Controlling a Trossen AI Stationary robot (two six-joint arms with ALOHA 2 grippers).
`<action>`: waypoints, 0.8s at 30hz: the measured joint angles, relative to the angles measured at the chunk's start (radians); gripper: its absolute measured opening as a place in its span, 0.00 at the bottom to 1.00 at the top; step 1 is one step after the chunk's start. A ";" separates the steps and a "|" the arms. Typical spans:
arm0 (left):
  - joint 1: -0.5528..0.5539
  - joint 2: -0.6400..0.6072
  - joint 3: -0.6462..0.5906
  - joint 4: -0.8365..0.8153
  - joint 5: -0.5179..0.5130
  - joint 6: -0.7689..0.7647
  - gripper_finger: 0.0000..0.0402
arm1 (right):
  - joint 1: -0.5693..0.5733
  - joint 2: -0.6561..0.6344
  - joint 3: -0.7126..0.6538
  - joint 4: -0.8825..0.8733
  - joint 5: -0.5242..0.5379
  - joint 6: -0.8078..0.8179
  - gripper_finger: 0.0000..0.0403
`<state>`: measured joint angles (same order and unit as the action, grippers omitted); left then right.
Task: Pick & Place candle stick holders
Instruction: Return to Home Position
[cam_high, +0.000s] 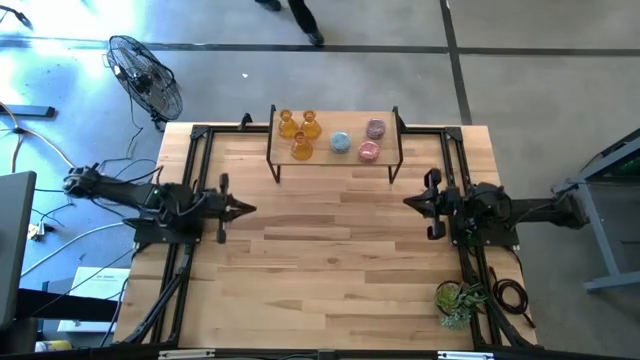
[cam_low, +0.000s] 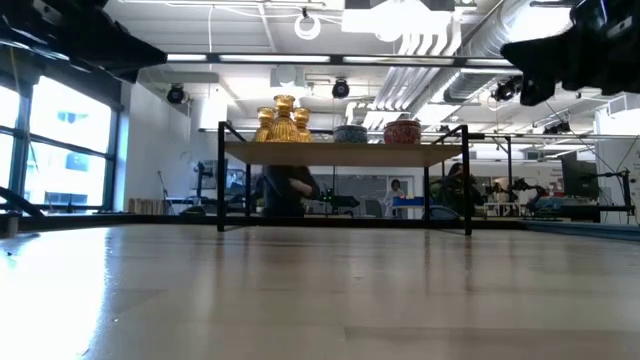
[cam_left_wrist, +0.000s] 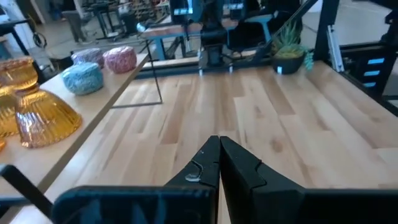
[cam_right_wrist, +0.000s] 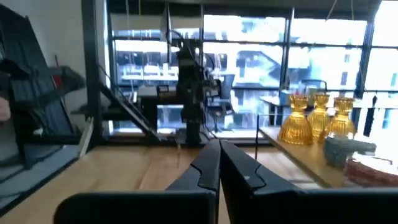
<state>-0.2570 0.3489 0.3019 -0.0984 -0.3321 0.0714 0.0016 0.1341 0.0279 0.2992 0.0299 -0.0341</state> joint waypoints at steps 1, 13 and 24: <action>0.020 0.000 0.000 0.004 0.022 0.004 0.01 | -0.010 -0.021 -0.018 0.002 -0.009 0.011 0.01; 0.127 0.000 0.000 -0.001 0.203 0.010 0.01 | -0.046 -0.049 -0.016 -0.090 -0.045 0.056 0.08; 0.127 0.000 0.000 -0.011 0.198 -0.024 0.01 | -0.046 -0.049 -0.016 -0.102 -0.096 0.053 0.30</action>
<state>-0.1303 0.3492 0.3019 -0.1093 -0.1337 0.0479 -0.0448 0.0849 0.0116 0.1970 -0.0658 0.0185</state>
